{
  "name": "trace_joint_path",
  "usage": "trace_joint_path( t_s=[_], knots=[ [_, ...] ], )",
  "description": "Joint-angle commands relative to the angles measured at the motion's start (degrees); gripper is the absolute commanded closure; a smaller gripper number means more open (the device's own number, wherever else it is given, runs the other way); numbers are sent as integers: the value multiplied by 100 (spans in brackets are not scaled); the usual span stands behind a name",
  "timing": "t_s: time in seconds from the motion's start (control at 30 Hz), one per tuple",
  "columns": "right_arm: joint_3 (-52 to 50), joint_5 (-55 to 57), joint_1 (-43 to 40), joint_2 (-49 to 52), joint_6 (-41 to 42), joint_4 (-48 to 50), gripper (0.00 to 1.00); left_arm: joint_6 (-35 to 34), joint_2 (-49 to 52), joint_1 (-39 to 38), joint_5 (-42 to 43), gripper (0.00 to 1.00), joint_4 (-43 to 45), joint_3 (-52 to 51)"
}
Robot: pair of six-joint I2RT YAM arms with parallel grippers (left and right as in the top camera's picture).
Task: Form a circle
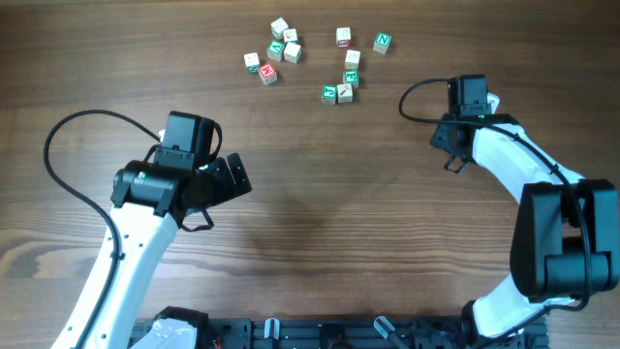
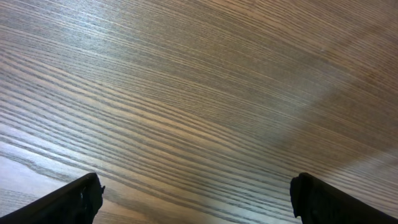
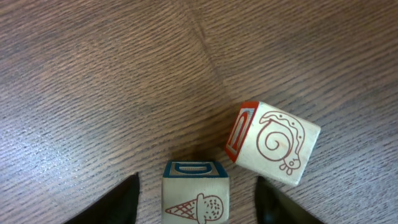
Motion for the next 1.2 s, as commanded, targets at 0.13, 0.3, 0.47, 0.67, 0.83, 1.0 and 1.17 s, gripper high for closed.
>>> trace_joint_path(
  t_s=[0.13,0.3,0.47,0.67,0.83,1.0,1.17],
  knots=[
    [79,-323,-22,-481,2,-229,6,26,-13,44,48,0,0,-17],
    [76,-1331,17,-1530,-273,-573,0,26,-13,44,48,0,0,-17],
    [76,-1982,227,-2096,-168,-153,0,28,-13,44,48,0,0,-17],
    [79,-1971,1274,-743,-142,1537,1,26,-13,44,48,0,0,-17],
    [273,-1969,1676,166,129,2538,0,26,-13,44,48,0,0,-17],
    [1045,-1950,1698,977,201,2874,0,26,-13,44,48,0,0,-17],
    [2310,-1683,1709,1985,280,2682,1,28,-13,44,48,0,0,-17]
  ],
)
